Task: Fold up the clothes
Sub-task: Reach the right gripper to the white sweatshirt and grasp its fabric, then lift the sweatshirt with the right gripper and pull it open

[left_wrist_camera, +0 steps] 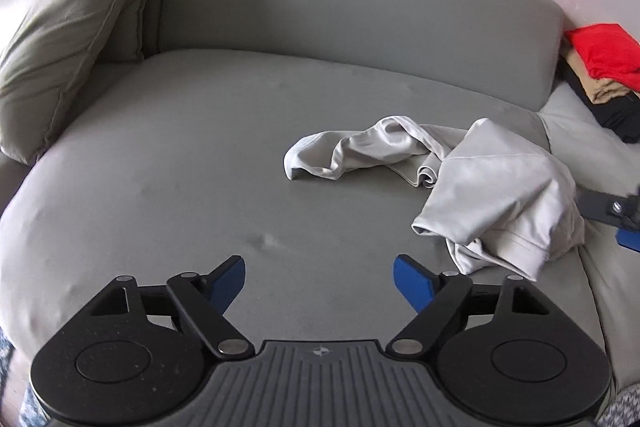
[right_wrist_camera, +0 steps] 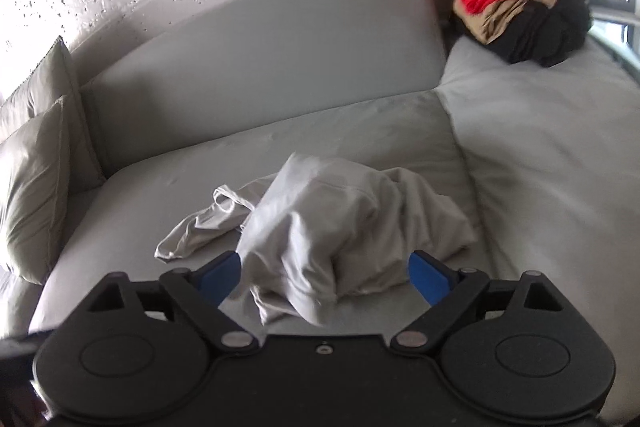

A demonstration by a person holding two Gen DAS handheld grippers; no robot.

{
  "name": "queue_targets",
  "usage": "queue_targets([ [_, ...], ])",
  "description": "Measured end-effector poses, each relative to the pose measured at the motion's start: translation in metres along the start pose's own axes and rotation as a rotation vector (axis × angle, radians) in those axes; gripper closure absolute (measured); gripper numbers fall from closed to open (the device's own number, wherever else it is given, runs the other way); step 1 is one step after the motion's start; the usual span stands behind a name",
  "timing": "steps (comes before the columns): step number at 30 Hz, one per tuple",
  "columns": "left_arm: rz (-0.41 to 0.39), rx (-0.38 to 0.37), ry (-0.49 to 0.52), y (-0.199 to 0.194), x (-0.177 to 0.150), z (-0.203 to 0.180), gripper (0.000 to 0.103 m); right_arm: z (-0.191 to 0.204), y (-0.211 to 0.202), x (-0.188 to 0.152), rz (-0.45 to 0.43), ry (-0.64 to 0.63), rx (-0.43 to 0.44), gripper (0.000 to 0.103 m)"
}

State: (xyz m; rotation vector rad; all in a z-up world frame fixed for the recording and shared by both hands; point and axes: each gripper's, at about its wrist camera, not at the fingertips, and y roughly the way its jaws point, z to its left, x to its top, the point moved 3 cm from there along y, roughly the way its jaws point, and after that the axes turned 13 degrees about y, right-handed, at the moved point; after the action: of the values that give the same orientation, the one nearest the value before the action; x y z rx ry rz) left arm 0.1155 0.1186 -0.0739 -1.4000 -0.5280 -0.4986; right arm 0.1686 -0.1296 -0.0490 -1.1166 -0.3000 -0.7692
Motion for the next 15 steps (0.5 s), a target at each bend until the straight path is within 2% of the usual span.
queue_targets([
  [4,0.0,0.054,0.009,0.01,0.004,-0.002,0.02,0.008,0.032,0.011,0.022,0.01,-0.025,0.012],
  [6,0.013,0.014,-0.018,0.013,0.004,-0.001,0.02,0.011,0.046,0.014,0.039,0.027,-0.028,0.013],
  [8,0.032,-0.04,-0.037,0.016,0.004,-0.003,0.019,0.015,0.062,0.015,0.062,0.033,-0.058,0.019],
  [9,0.044,-0.049,-0.029,0.017,0.004,-0.005,0.019,0.017,0.071,0.015,0.076,0.028,-0.072,0.031],
  [10,0.053,-0.053,-0.021,0.018,0.004,-0.007,0.019,0.017,0.076,0.014,0.08,0.03,-0.094,0.057],
  [12,0.055,-0.02,0.009,0.014,0.002,-0.011,0.02,0.013,0.08,0.016,0.076,0.064,-0.098,0.091],
  [15,0.04,-0.009,0.041,0.003,-0.002,-0.015,0.02,-0.01,0.057,0.025,0.05,0.201,-0.024,0.094],
])
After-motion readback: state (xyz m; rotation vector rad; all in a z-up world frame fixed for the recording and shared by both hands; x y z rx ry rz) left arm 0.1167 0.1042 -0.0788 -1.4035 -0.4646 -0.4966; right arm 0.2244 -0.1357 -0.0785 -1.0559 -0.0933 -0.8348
